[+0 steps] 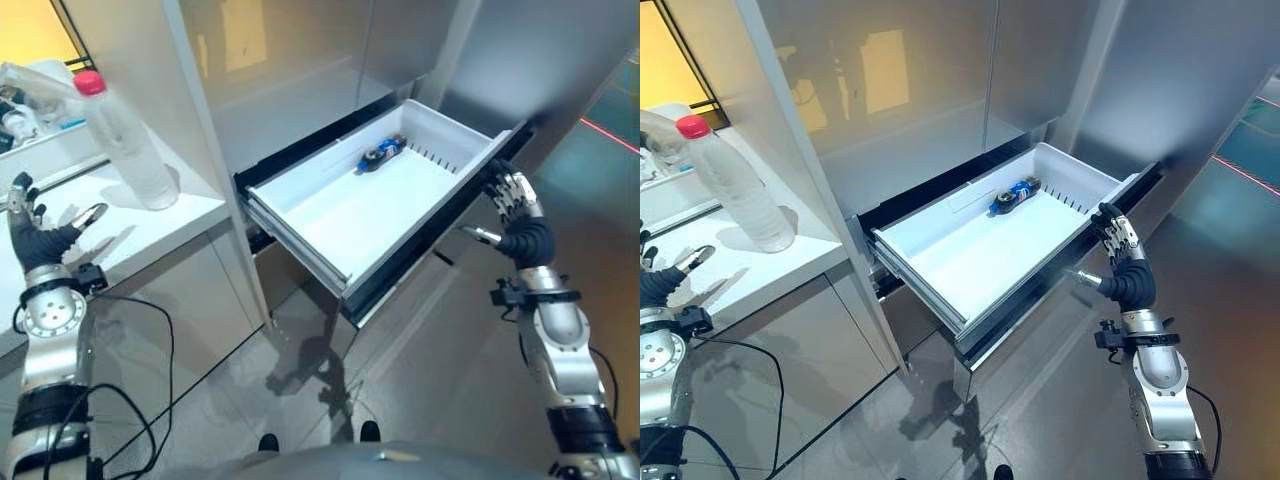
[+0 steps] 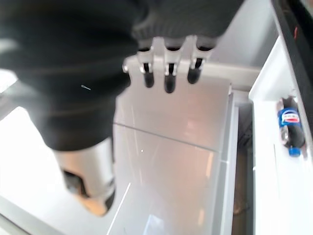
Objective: Take the drinks into the refrigerator
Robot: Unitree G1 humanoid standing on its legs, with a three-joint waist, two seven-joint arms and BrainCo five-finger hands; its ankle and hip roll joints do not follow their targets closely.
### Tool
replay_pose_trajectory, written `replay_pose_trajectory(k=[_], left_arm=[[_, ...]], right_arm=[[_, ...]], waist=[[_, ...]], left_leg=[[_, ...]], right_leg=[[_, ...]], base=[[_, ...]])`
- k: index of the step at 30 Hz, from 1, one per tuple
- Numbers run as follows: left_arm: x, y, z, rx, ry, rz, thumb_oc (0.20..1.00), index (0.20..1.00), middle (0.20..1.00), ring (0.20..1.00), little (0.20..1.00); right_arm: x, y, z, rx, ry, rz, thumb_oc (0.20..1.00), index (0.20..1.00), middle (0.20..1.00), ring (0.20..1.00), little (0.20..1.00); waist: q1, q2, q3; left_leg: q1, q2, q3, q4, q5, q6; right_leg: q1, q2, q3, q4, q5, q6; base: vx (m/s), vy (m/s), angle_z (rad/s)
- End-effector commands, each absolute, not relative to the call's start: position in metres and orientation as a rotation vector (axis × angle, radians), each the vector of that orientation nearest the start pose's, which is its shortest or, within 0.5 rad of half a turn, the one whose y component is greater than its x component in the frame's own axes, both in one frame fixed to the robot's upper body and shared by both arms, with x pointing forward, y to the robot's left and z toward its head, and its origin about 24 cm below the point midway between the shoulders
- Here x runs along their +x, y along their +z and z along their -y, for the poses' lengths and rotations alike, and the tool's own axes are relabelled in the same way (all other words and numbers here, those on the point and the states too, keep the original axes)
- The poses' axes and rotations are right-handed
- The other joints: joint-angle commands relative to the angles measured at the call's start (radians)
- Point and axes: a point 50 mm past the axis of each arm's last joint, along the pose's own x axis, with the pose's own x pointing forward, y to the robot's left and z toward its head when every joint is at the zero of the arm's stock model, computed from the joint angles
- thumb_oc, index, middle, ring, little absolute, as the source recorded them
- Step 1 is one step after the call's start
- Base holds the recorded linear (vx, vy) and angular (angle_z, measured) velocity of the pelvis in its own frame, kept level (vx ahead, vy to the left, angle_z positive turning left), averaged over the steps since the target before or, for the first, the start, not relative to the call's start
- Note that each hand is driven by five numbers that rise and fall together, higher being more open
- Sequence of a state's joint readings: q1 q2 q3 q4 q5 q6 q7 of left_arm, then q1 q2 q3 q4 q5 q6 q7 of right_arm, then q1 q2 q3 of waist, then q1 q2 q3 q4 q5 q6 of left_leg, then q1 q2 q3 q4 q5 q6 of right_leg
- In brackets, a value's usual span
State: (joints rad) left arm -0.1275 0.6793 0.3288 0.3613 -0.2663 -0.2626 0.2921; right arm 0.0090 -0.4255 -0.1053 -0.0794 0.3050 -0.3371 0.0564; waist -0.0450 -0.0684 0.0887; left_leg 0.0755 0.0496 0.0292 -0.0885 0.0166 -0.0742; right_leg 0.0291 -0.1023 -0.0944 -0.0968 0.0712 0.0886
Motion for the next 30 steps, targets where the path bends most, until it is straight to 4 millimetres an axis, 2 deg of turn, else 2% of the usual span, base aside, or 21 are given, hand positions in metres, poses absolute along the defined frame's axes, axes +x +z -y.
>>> replay_pose_trajectory(k=[1,7,16,25,30], left_arm=[[0.263,0.177,-0.376,0.453,0.653,0.393,1.000,1.000,1.000,1.000,1.000],[0.275,0.187,-0.361,0.483,0.528,0.411,1.000,1.000,1.000,1.000,1.000],[0.299,0.187,-0.338,0.435,0.444,0.415,1.000,1.000,1.000,1.000,1.000],[0.309,0.183,-0.330,0.376,0.461,0.414,1.000,1.000,1.000,1.000,1.000],[0.307,0.181,-0.333,0.366,0.475,0.407,1.000,1.000,1.000,1.000,1.000]], right_arm=[[0.241,0.155,0.242,-0.156,0.005,0.607,1.000,1.000,1.000,1.000,1.000],[0.239,0.159,0.243,-0.154,0.012,0.621,1.000,1.000,1.000,1.000,1.000],[0.238,0.162,0.243,-0.145,0.011,0.642,1.000,1.000,1.000,1.000,1.000],[0.235,0.164,0.241,-0.137,0.011,0.662,1.000,1.000,1.000,1.000,1.000],[0.236,0.165,0.243,-0.136,0.006,0.664,1.000,1.000,1.000,1.000,1.000]], waist=[[-0.015,-0.005,0.040],[-0.027,0.002,0.053],[-0.043,-0.006,0.082],[-0.051,-0.014,0.091],[-0.052,-0.017,0.095]], left_leg=[[0.034,-0.075,-0.029,0.103,-0.180,0.097],[0.042,-0.061,-0.036,0.065,-0.166,0.092],[0.024,-0.050,-0.051,0.029,-0.124,0.079],[0.021,-0.043,-0.064,0.015,-0.115,0.072],[0.014,-0.039,-0.066,0.014,-0.113,0.069]], right_leg=[[0.072,0.034,-0.014,0.078,-0.161,-0.005],[0.061,0.046,-0.014,0.078,-0.166,-0.007],[0.029,0.060,-0.040,0.078,-0.154,-0.013],[0.029,0.065,-0.057,0.075,-0.155,-0.018],[0.019,0.068,-0.057,0.078,-0.155,-0.020]], base=[[0.03,-0.028,-0.01],[0.00,-0.027,0.00],[-0.03,-0.038,-0.01],[0.00,-0.011,0.02],[0.00,-0.014,0.06]])
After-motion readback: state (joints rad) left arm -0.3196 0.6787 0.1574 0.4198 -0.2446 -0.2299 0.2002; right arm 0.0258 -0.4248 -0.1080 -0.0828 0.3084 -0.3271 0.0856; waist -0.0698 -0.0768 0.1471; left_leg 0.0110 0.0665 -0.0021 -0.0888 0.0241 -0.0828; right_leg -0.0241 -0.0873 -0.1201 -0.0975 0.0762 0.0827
